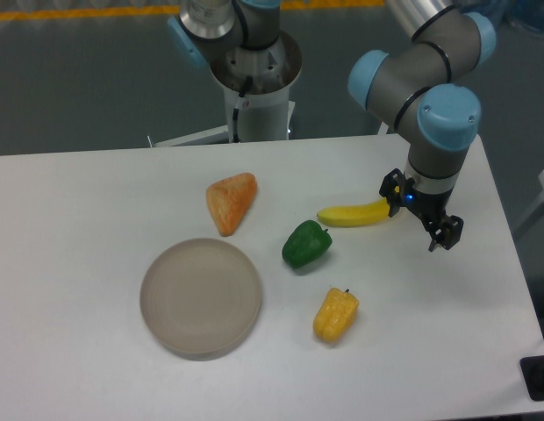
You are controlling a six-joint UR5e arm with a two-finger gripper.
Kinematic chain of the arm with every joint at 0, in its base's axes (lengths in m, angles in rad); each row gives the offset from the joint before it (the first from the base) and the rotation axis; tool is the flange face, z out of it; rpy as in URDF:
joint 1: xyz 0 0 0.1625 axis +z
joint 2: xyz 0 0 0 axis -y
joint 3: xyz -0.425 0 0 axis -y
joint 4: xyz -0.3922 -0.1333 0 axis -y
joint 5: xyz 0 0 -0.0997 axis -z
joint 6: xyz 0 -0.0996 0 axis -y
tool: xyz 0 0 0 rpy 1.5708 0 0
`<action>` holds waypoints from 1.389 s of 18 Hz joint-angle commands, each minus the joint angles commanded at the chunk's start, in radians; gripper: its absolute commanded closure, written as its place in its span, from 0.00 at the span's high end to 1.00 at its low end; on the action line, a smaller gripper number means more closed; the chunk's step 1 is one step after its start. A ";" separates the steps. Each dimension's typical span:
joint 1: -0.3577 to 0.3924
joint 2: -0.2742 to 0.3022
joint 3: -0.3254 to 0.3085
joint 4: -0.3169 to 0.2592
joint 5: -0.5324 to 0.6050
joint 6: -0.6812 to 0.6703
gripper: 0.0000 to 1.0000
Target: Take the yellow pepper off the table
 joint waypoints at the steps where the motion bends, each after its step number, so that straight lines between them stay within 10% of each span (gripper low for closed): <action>1: -0.012 -0.005 0.003 0.000 -0.006 -0.014 1.00; 16: -0.215 -0.173 0.107 0.054 -0.023 -0.584 1.00; 25: -0.227 -0.218 0.091 0.083 -0.015 -0.631 1.00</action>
